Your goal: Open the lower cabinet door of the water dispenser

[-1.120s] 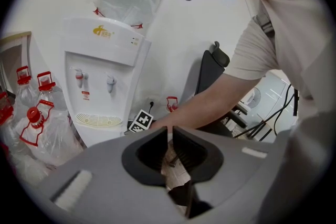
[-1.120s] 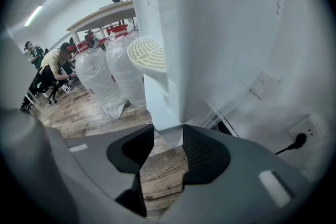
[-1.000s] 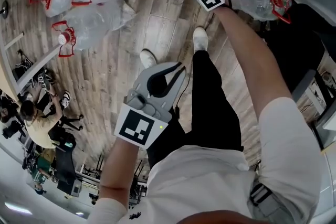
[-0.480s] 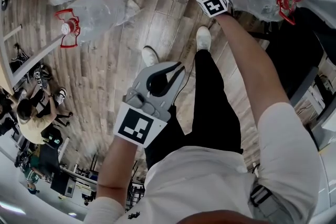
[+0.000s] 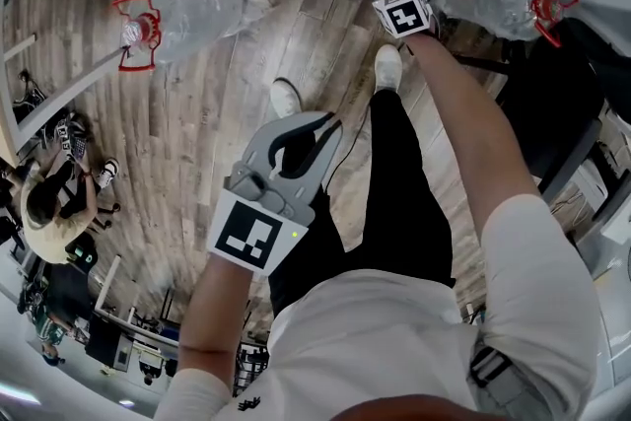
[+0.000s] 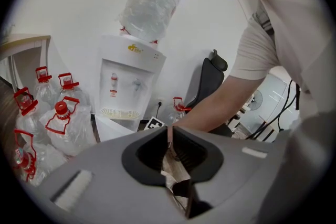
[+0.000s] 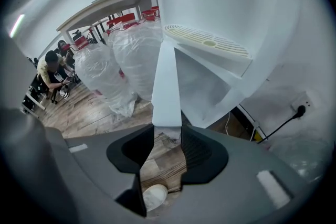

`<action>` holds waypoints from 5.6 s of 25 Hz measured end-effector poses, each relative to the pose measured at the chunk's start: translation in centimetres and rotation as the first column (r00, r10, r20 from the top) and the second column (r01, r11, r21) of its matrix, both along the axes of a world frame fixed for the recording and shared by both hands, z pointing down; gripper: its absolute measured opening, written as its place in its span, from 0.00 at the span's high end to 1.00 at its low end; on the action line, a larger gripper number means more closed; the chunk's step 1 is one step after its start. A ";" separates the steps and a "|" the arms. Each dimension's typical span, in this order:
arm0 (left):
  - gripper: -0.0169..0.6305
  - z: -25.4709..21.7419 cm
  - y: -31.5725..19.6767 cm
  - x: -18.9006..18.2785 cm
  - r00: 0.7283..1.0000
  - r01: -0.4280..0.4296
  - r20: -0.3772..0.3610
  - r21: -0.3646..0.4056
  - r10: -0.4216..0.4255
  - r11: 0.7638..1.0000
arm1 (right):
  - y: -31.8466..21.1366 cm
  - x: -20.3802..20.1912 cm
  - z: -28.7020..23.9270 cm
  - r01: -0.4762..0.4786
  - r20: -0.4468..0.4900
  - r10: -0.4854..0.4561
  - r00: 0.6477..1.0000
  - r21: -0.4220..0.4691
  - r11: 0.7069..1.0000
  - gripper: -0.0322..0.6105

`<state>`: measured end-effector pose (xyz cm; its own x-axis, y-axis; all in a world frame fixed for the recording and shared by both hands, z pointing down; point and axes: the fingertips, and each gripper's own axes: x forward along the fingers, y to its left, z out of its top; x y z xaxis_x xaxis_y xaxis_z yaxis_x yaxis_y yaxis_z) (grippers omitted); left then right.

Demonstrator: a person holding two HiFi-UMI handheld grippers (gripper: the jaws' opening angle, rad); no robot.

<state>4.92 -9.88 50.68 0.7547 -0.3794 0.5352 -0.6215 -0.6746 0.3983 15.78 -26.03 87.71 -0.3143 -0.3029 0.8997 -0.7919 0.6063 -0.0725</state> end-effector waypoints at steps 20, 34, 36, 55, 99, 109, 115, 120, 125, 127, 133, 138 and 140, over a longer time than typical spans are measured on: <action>0.88 -1.1 2.5 -9.6 0.997 0.077 -0.005 0.027 -0.077 0.997 | 4.7 -10.5 0.1 0.062 -0.009 -0.062 0.998 -0.045 0.997 0.78; 0.88 -0.7 5.2 -16.1 0.983 0.183 -0.012 0.034 -0.182 0.983 | 5.3 -19.2 0.3 0.139 0.015 -0.138 0.990 -0.070 0.988 0.82; 0.88 -0.6 5.6 -16.9 0.982 0.191 -0.014 0.034 -0.190 0.981 | 5.3 -20.4 0.4 0.140 0.017 -0.139 0.990 -0.066 0.988 0.82; 0.88 1.0 7.0 -23.9 0.958 0.287 -0.026 0.022 -0.286 0.958 | 3.0 -28.3 0.6 0.153 0.018 -0.152 0.988 -0.038 0.988 0.83; 0.88 -9.9 10.8 -16.7 0.994 -0.107 -0.003 0.219 0.110 0.970 | 16.9 -22.4 -28.1 0.021 0.254 -0.060 0.965 0.154 0.988 0.92; 0.88 -16.7 12.4 -12.8 0.978 -0.209 0.051 0.255 0.203 0.944 | 25.8 -17.8 -43.0 0.012 0.320 -0.106 0.942 0.282 0.959 0.93; 0.88 -18.9 14.7 -10.1 0.980 -0.200 0.067 0.257 0.189 0.945 | 30.4 -13.2 -49.6 -0.046 0.382 -0.098 0.919 0.351 0.935 0.93; 0.88 -19.6 17.4 -6.4 0.983 -0.177 0.103 0.260 0.155 0.949 | 34.2 -7.5 -53.5 -0.075 0.394 -0.103 0.914 0.413 0.908 0.95; 0.89 -20.5 21.2 -1.9 0.980 -0.188 0.105 0.257 0.167 0.948 | 38.3 -2.7 -55.4 -0.094 0.406 -0.101 0.909 0.432 0.897 0.95; 0.89 -20.7 22.7 -0.5 0.981 -0.189 0.099 0.255 0.169 0.948 | 39.7 -1.3 -55.7 -0.092 0.410 -0.105 0.906 0.433 0.897 0.95; 0.89 -21.1 26.2 2.2 0.987 -0.155 0.074 0.252 0.140 0.955 | 43.1 1.8 -56.4 -0.094 0.420 -0.113 0.901 0.443 0.892 0.95; 0.89 -21.2 27.8 2.9 0.992 -0.115 0.069 0.251 0.101 0.961 | 45.0 2.8 -56.9 -0.095 0.441 -0.128 0.888 0.449 0.889 0.95; 0.89 -21.3 28.4 3.3 0.994 -0.100 0.060 0.244 0.088 0.965 | 45.6 3.2 -57.1 -0.098 0.446 -0.130 0.886 0.452 0.887 0.95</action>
